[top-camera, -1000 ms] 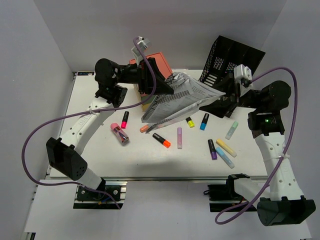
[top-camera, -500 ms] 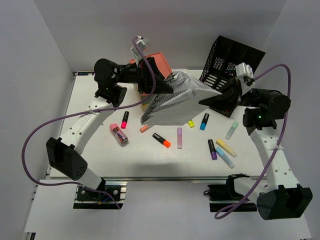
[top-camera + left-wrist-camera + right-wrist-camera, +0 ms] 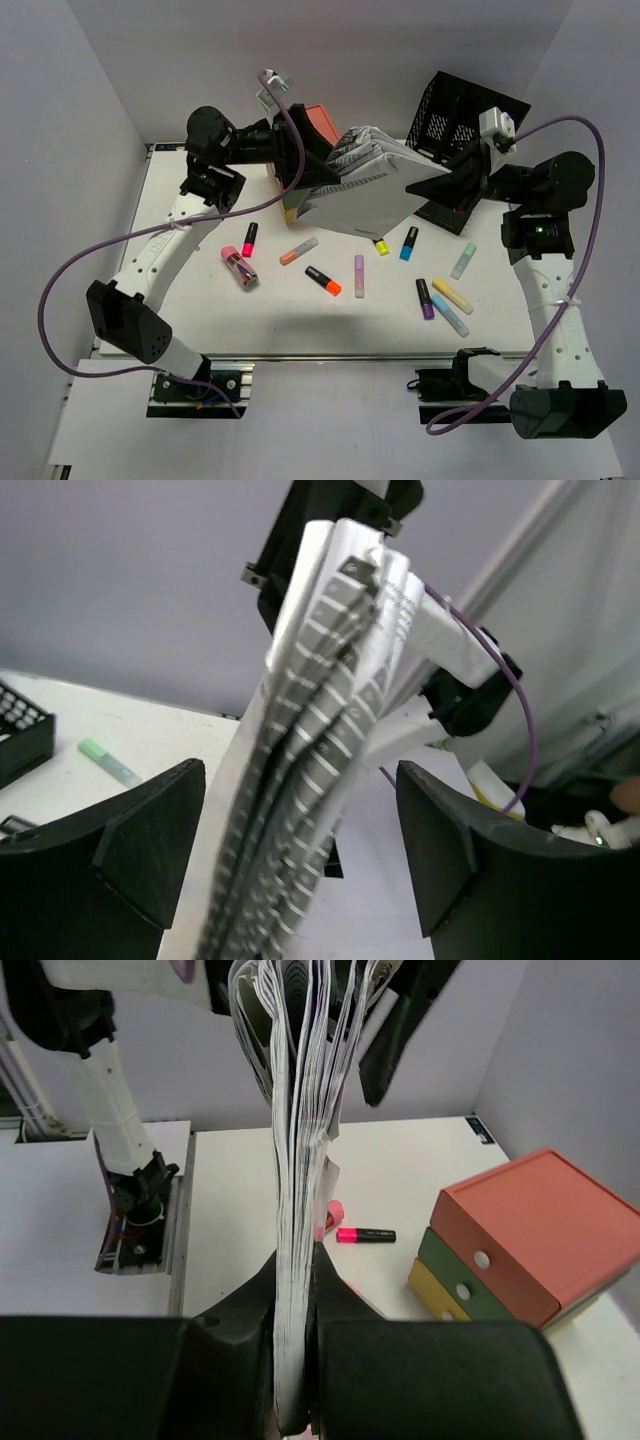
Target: Organize the desk
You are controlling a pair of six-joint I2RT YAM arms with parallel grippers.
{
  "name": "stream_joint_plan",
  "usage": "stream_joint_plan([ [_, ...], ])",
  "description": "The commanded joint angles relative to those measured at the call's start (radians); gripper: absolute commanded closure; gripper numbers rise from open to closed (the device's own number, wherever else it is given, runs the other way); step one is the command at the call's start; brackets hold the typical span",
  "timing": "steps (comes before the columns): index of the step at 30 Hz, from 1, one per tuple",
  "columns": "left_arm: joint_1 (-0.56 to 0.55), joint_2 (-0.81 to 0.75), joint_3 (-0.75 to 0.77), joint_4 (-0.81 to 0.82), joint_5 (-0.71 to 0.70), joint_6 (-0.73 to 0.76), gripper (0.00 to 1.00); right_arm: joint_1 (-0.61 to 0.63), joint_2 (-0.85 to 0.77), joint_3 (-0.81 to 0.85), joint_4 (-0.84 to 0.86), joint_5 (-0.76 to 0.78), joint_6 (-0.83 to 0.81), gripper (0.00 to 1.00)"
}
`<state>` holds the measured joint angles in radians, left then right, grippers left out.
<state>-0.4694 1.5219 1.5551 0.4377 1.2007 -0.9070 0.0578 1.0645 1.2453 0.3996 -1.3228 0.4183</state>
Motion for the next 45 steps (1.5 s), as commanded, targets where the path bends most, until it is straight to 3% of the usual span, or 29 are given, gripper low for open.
stream_joint_plan([
  [1, 0.029, -0.081, 0.054, -0.207, -0.075, 0.191, 0.13, -0.03, -0.008, 0.049, -0.14, 0.056, -0.098, 1.0],
  [3, 0.038, -0.11, 0.069, -0.29, -0.149, 0.273, 0.03, -0.047, -0.006, 0.054, -0.154, 0.051, -0.099, 1.0],
  [4, 0.038, -0.124, 0.075, -0.397, -0.182, 0.387, 0.02, -0.046, -0.003, 0.057, -0.162, 0.039, -0.107, 1.0],
  [6, 0.038, -0.155, 0.068, -0.486, -0.257, 0.53, 0.02, -0.046, 0.0, 0.066, -0.189, 0.025, -0.113, 1.0],
  [12, 0.017, -0.169, 0.007, -0.694, -0.346, 0.764, 0.02, -0.075, -0.001, 0.074, -0.211, -0.053, -0.108, 1.0],
  [22, -0.001, -0.161, -0.072, -0.688, -0.3, 0.839, 0.02, -0.023, -0.001, 0.063, -0.188, -0.079, -0.102, 1.0],
  [38, -0.069, -0.137, -0.125, -0.602, -0.182, 0.763, 0.04, 0.05, 0.035, 0.052, -0.214, -0.055, -0.138, 1.0],
  [42, -0.097, -0.106, -0.081, -0.637, -0.184, 0.769, 0.14, 0.054, 0.037, 0.048, -0.263, -0.044, -0.177, 1.0],
  [45, -0.109, -0.085, -0.04, -0.701, -0.182, 0.801, 0.31, 0.056, 0.038, 0.048, -0.313, -0.033, -0.222, 1.0],
])
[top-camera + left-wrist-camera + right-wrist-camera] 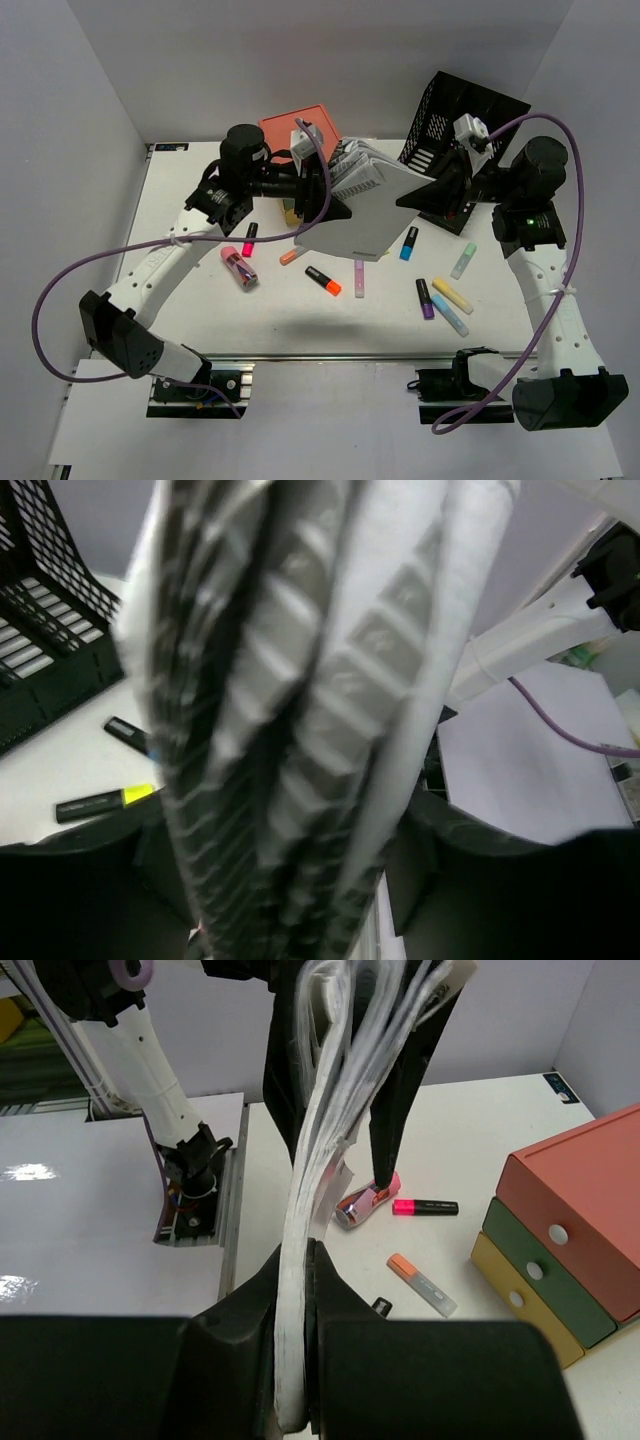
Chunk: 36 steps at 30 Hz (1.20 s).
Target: Organize the desk
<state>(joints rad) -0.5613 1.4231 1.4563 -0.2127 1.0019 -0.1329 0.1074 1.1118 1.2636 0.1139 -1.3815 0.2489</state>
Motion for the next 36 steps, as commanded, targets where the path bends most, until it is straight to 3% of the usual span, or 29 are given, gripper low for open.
stream_joint_plan([
  [1, -0.017, 0.025, 0.065, -0.065, 0.014, 0.044, 0.43, 0.008, -0.007, 0.031, -0.045, 0.029, -0.078, 1.0],
  [8, -0.046, 0.05, 0.118, -0.212, -0.022, 0.125, 0.78, 0.017, 0.009, 0.037, -0.216, 0.068, -0.218, 1.0],
  [10, -0.046, 0.056, 0.143, -0.261, -0.031, 0.168, 0.77, 0.017, 0.017, 0.051, -0.281, 0.075, -0.244, 1.0],
  [13, -0.046, 0.089, 0.196, -0.35, -0.045, 0.217, 0.66, 0.029, 0.028, 0.074, -0.367, 0.076, -0.329, 1.0],
  [18, -0.055, 0.115, 0.237, -0.445, -0.059, 0.279, 0.68, 0.044, 0.045, 0.108, -0.483, 0.097, -0.424, 1.0],
  [23, -0.066, 0.097, 0.214, -0.441, -0.052, 0.279, 1.0, 0.051, 0.051, 0.111, -0.485, 0.122, -0.422, 1.0],
  [29, -0.066, 0.07, 0.2, -0.354, -0.057, 0.193, 1.0, 0.048, 0.042, 0.117, -0.513, 0.174, -0.436, 0.61],
  [30, -0.066, 0.05, 0.199, -0.303, -0.081, 0.159, 1.0, 0.049, 0.033, 0.122, -0.52, 0.208, -0.447, 0.44],
  [31, -0.066, 0.04, 0.197, -0.283, -0.107, 0.145, 1.0, 0.045, 0.028, 0.125, -0.531, 0.234, -0.46, 0.33],
  [34, -0.046, 0.011, 0.205, -0.206, -0.184, 0.075, 1.0, 0.044, -0.003, 0.135, -0.574, 0.37, -0.494, 0.11],
  [36, -0.046, 0.007, 0.225, -0.183, -0.245, 0.056, 1.0, 0.041, -0.033, 0.117, -0.579, 0.494, -0.488, 0.11],
])
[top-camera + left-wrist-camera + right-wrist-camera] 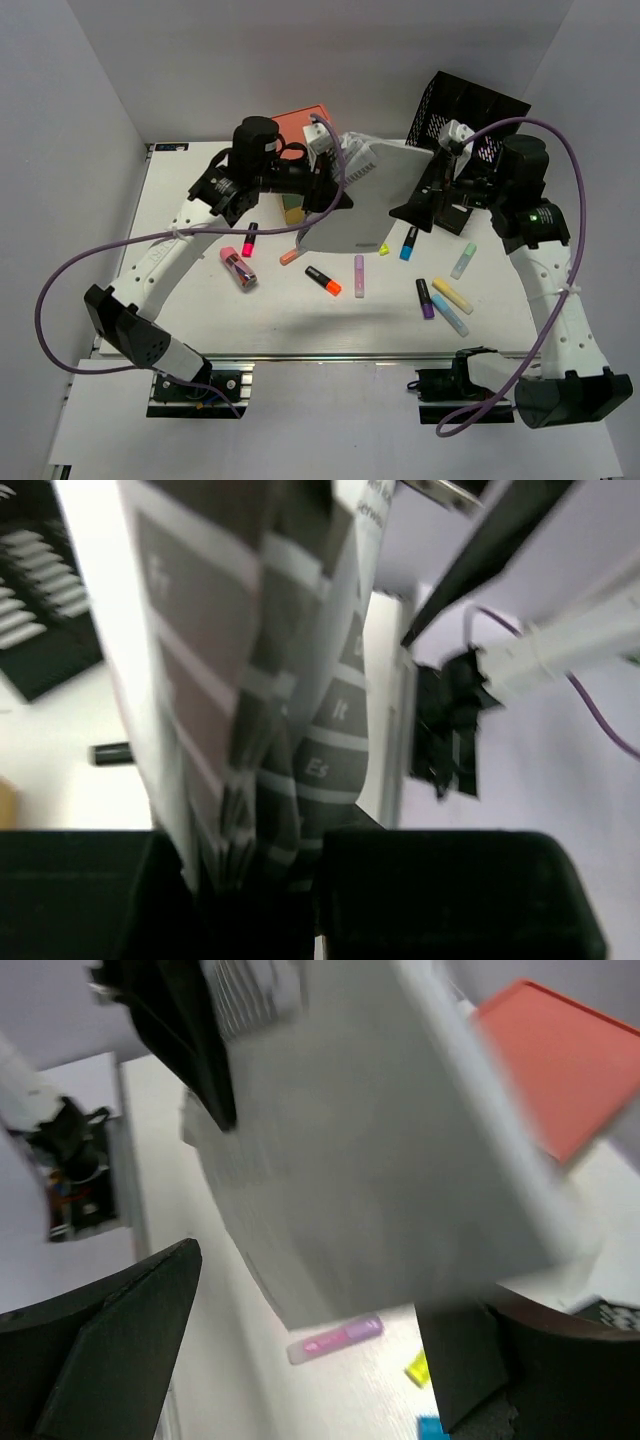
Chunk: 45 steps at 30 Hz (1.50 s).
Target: Organize the desk
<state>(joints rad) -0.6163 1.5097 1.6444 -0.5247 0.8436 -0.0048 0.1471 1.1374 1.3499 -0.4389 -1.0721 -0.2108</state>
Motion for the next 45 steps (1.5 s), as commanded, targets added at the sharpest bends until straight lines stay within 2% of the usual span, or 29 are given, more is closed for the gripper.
stream_joint_plan([
  [1, 0.009, -0.082, 0.044, 0.134, -0.145, -0.078, 1.0, -0.004, -0.074, 0.02, -0.024, 0.239, -0.024, 0.11],
  [5, -0.002, -0.077, 0.055, 0.205, -0.303, -0.106, 1.0, -0.012, -0.18, -0.069, 0.038, 0.527, 0.025, 0.11],
  [8, -0.002, -0.048, 0.057, 0.305, -0.377, -0.155, 1.0, -0.023, -0.223, -0.129, 0.075, 0.673, 0.048, 0.11],
  [9, -0.002, -0.033, 0.071, 0.336, -0.382, -0.167, 1.0, -0.023, -0.243, -0.142, 0.087, 0.696, 0.057, 0.26],
  [10, -0.011, -0.013, 0.087, 0.354, -0.386, -0.181, 1.0, -0.027, -0.252, -0.174, 0.097, 0.715, 0.063, 0.45],
  [11, -0.011, 0.038, 0.106, 0.394, -0.385, -0.208, 1.0, -0.032, -0.264, -0.192, 0.103, 0.733, 0.079, 0.9],
  [12, -0.011, 0.064, 0.126, 0.416, -0.383, -0.218, 1.0, -0.038, -0.266, -0.21, 0.111, 0.735, 0.085, 1.0],
  [19, -0.046, 0.289, 0.322, 0.564, -0.527, -0.222, 1.0, -0.084, -0.289, -0.399, 0.227, 0.73, 0.12, 1.0],
  [26, -0.108, 0.53, 0.484, 0.681, -0.696, -0.135, 1.0, -0.172, -0.34, -0.517, 0.321, 0.778, 0.179, 1.0],
  [32, -0.12, 0.673, 0.566, 0.784, -0.765, -0.092, 1.0, -0.221, -0.32, -0.581, 0.365, 0.741, 0.188, 1.0],
  [39, -0.149, 0.779, 0.581, 0.949, -0.828, -0.037, 1.0, -0.25, -0.3, -0.613, 0.388, 0.699, 0.188, 1.0],
  [40, -0.149, 0.793, 0.588, 0.963, -0.881, -0.025, 1.0, -0.254, -0.303, -0.618, 0.388, 0.701, 0.185, 1.0],
  [45, -0.169, 0.892, 0.643, 1.066, -0.933, -0.009, 1.0, -0.273, -0.314, -0.646, 0.394, 0.667, 0.194, 1.0],
])
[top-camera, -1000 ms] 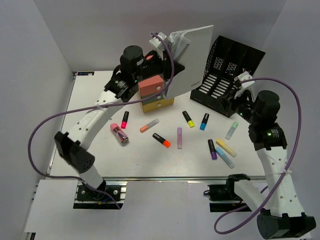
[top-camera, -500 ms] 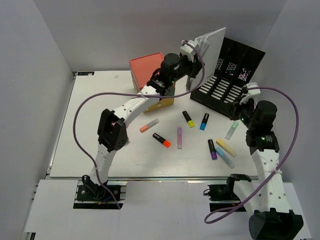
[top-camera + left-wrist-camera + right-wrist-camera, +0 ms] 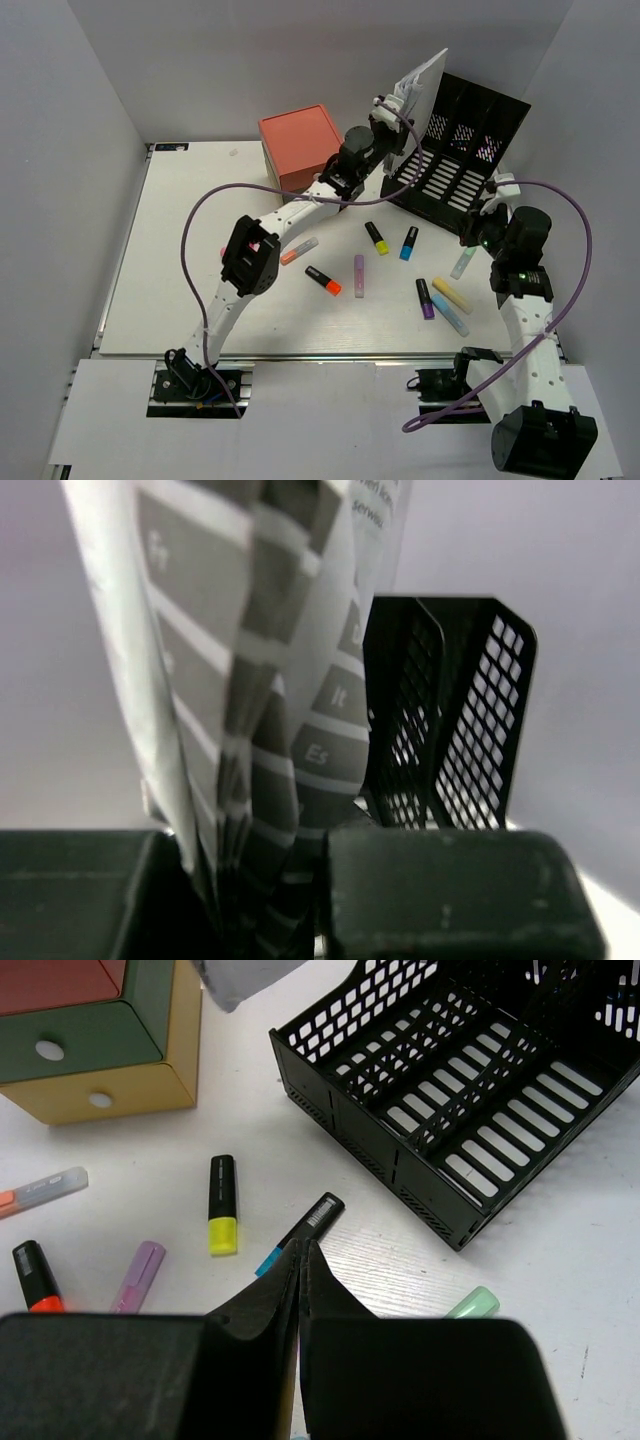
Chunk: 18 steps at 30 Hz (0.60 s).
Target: Organize the desk
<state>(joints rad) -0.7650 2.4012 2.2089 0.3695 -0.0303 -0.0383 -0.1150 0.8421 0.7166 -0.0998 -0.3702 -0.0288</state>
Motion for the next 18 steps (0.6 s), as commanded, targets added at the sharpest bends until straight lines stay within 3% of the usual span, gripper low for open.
stream_joint_plan([
  [1, -0.02, 0.013, 0.081, 0.19, -0.069, 0.025, 1.0, -0.018, -0.018, -0.014, 0.058, -0.039, 0.015, 1.0],
  [18, -0.039, 0.148, 0.12, 0.416, -0.099, 0.011, 1.0, -0.026, -0.025, -0.031, 0.072, -0.081, 0.021, 1.0],
])
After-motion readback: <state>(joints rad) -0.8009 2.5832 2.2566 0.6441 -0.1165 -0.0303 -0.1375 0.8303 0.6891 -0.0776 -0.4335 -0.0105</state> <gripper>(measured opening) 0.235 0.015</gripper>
